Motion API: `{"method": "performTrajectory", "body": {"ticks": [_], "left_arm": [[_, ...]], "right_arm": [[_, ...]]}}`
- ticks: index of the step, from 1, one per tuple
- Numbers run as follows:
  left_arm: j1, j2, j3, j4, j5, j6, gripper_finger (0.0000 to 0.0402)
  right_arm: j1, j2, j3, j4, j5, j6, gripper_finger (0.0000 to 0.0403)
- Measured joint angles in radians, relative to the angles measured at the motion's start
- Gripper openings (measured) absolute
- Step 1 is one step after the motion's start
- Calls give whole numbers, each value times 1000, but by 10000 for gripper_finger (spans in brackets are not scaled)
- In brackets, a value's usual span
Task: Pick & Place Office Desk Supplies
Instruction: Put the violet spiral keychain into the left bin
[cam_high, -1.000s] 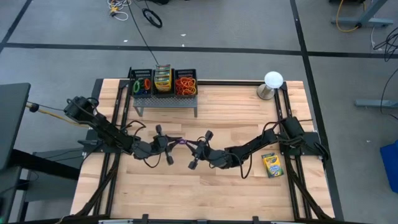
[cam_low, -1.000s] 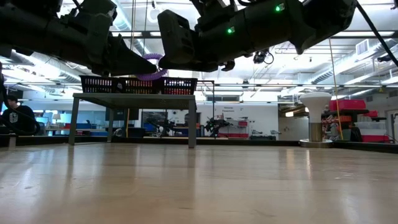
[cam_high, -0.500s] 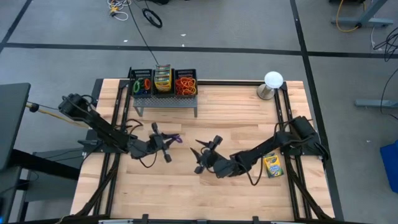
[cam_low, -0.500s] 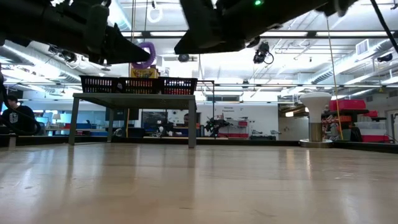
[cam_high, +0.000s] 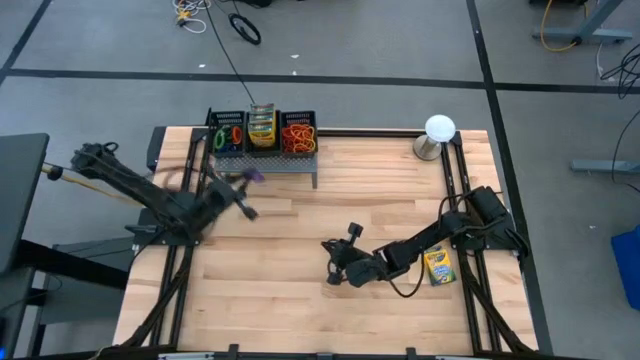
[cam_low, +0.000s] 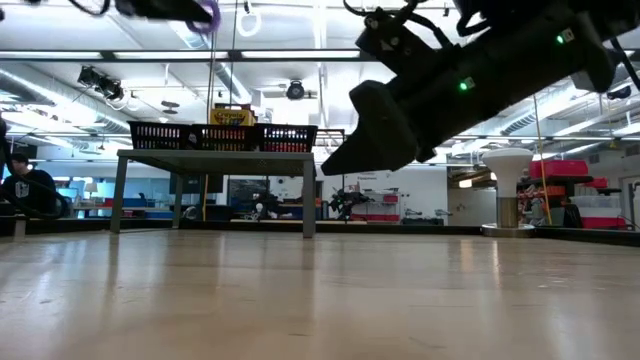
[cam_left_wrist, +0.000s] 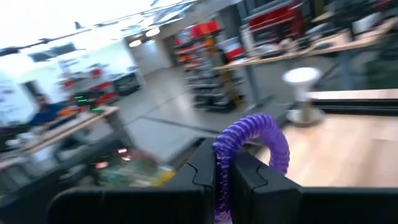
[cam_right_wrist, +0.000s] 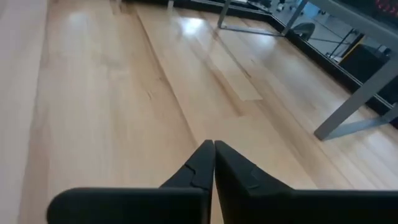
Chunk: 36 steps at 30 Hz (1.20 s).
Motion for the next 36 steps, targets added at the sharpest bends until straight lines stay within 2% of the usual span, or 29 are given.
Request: {"method": "performTrajectory", "body": {"ticks": [4,7,14,16,18,21,24,30,36], "left_arm": [[48,-91,160,-270,-83,12,17],[105,-110,283,-434,-96,8,17],[265,-27,518,-686,-92,-10,17],[314,8,572,-786,-67,-56,17],[372,41,632,-954,39,-180,16],[515,95,736,-1259,266,-430,16],[685,148,793,-1470,341,-540,16],[972,195,805,-1516,613,-543,16],[1204,251,805,-1555,769,-530,16]], "right_arm": [[0,0,-12,24,-1,3,8],[0,0,-13,24,-1,3,6],[0,0,-13,24,-1,0,6],[0,0,-13,24,-1,-2,4],[0,0,-13,24,-1,-2,5],[0,0,-13,24,-1,-2,8],[0,0,-13,24,-3,-2,5],[0,0,-13,24,-7,-10,5],[0,0,-13,23,-7,-10,5]]}}
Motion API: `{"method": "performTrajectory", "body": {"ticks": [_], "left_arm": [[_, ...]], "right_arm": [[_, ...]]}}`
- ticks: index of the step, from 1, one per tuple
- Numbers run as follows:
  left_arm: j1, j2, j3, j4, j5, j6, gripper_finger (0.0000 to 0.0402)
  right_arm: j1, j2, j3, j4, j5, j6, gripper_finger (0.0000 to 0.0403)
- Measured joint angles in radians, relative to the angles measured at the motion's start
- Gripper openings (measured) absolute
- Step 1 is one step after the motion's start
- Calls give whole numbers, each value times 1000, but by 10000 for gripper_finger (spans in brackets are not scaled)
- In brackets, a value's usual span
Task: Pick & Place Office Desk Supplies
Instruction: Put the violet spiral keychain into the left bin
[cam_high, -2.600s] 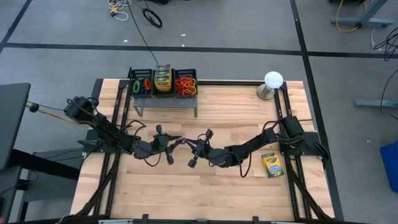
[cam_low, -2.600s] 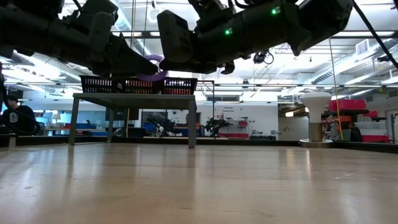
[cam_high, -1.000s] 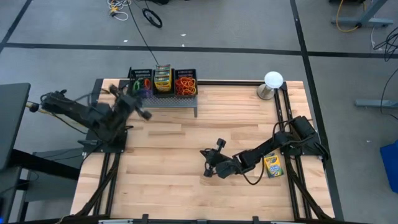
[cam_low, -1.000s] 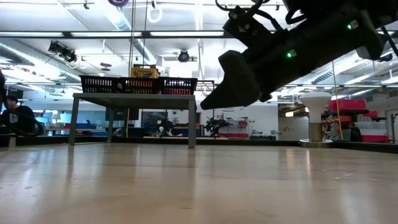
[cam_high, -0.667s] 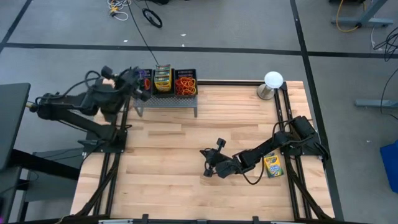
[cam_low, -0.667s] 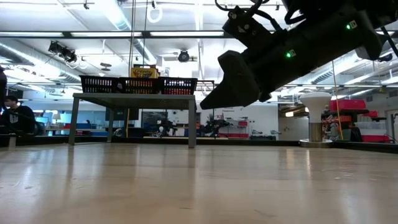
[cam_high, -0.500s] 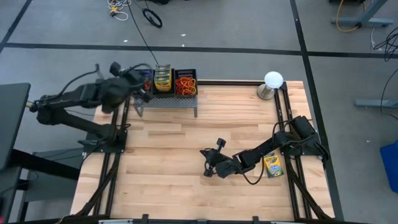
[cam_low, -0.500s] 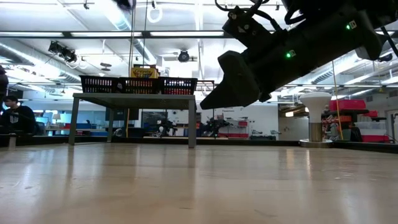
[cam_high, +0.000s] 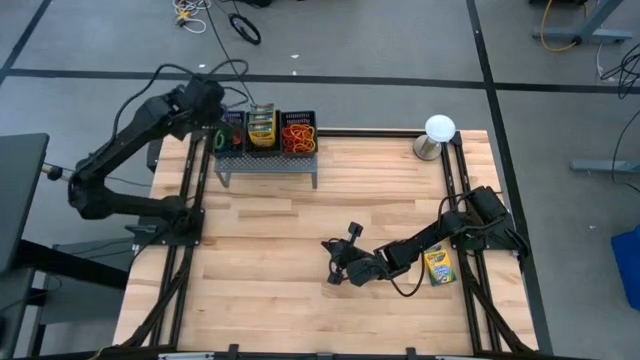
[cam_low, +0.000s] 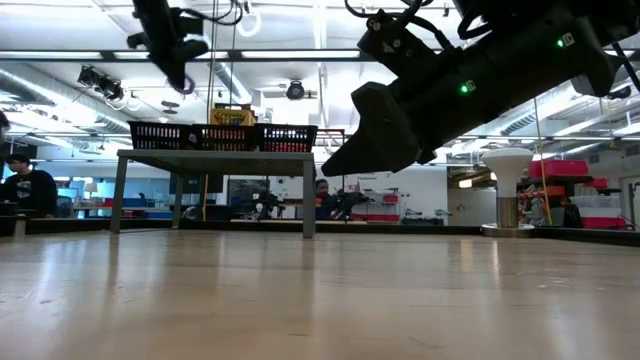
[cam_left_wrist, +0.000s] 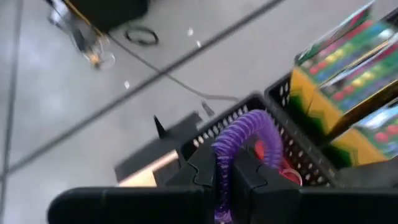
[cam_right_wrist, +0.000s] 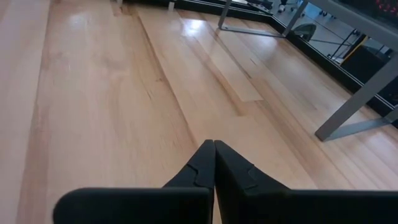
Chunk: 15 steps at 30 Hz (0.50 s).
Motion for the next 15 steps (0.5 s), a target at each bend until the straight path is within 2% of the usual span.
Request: {"method": "performTrajectory", "body": {"ticks": [8,12,15], "left_arm": [[180,17,-106,5,227,17,20],[206,12,-174,65,257,49,25],[206,16,-217,122,341,49,37]], "right_arm": [[0,0,0,0,-3,-10,5],[0,0,0,0,-9,-10,5],[0,0,0,2,-9,-10,5]]}}
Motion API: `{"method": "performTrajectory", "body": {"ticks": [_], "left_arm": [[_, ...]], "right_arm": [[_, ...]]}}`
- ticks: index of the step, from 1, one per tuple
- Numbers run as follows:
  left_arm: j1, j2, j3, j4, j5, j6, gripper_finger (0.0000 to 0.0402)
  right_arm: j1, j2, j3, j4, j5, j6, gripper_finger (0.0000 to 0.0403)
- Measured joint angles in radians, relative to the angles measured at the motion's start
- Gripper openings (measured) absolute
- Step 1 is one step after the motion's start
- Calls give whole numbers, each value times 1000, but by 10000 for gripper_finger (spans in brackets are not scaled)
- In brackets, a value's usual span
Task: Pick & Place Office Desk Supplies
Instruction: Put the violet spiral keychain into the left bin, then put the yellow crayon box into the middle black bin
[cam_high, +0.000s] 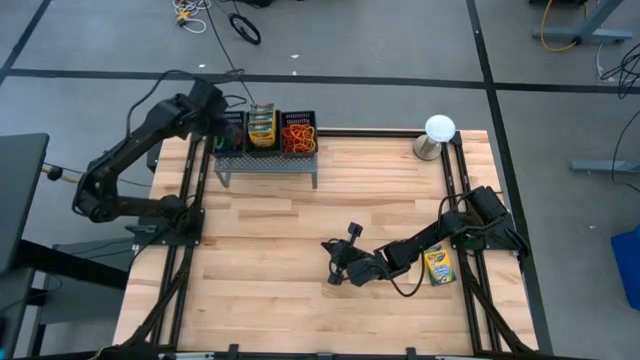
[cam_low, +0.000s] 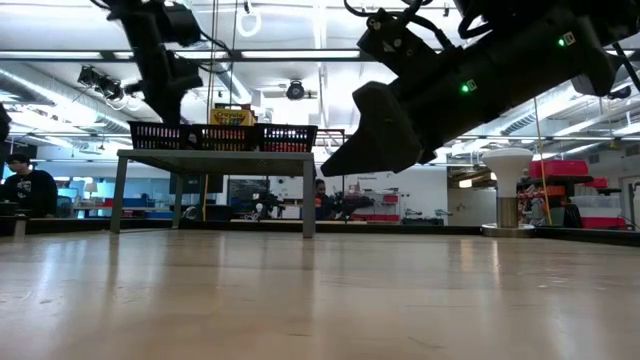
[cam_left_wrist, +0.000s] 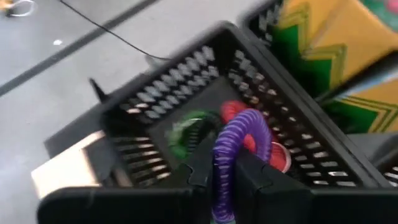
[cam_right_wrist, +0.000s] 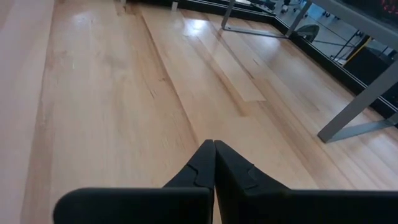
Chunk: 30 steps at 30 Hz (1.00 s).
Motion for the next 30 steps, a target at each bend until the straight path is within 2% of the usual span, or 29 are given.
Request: {"method": "performTrajectory", "body": {"ticks": [7,13,19,22,24,30], "left_arm": [[3,-5,-10,-5,-17,19,80],[2,-41,-9,-8,-15,22,133],[2,-63,49,-70,-6,45,177],[-21,-109,62,-105,46,59,172],[-69,-165,39,-107,71,64,154],[-310,-407,-170,65,93,-14,67]], "right_arm": [[-1,0,0,5,0,0,5],[-1,0,0,6,0,0,5],[-1,0,0,6,0,0,5],[-1,0,0,6,-1,0,5],[-1,0,0,6,-8,0,5],[-1,0,0,6,-11,0,5]]}}
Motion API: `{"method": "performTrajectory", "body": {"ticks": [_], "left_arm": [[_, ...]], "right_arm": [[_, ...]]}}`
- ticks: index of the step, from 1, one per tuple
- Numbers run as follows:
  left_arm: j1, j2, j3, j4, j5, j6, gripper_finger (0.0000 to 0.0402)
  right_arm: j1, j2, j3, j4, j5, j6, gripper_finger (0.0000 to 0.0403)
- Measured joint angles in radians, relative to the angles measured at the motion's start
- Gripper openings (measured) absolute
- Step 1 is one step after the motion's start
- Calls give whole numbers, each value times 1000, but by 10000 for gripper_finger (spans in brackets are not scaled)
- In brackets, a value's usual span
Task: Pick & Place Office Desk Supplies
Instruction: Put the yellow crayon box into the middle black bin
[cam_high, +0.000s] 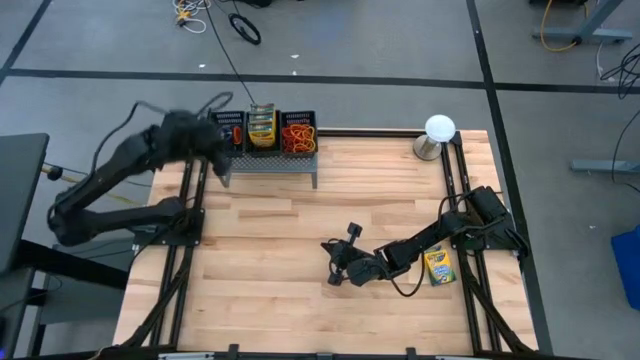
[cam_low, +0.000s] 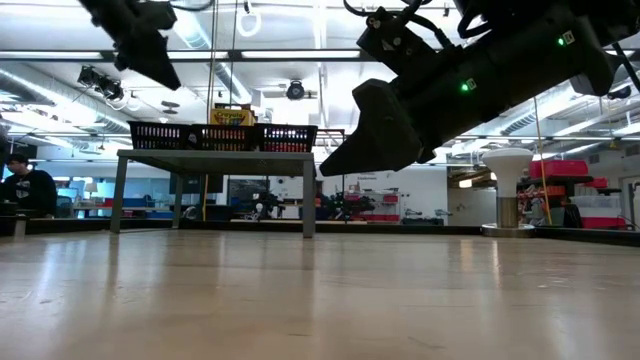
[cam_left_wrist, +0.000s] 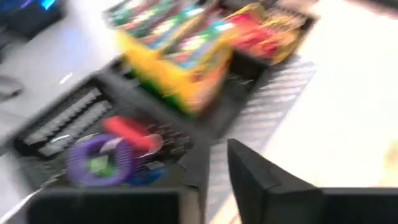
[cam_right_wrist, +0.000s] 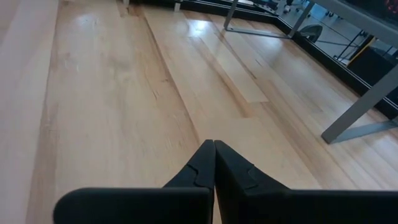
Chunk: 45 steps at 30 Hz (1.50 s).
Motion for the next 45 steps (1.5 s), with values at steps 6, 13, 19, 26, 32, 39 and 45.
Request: {"method": "performTrajectory", "body": {"ticks": [6,13,19,26,32,39,45], "left_arm": [[-301,-194,-300,371,28,-57,7],[-634,-173,-597,906,-90,-25,8],[-807,-13,-782,1378,-238,31,8],[-844,218,-817,1603,-281,-13,9],[-833,399,-786,1662,-272,-27,7],[-834,581,-784,1945,-212,-19,11],[-834,702,-784,2079,-212,-19,14]], "right_arm": [[13,0,0,4,-10,34,5],[46,0,0,30,-89,53,5],[75,0,0,-30,-95,82,5],[71,0,-72,100,-103,125,4],[113,-92,-78,-131,-153,226,4],[177,-468,-78,-876,-226,625,4],[185,-635,-77,-1432,-420,1009,15]]}}
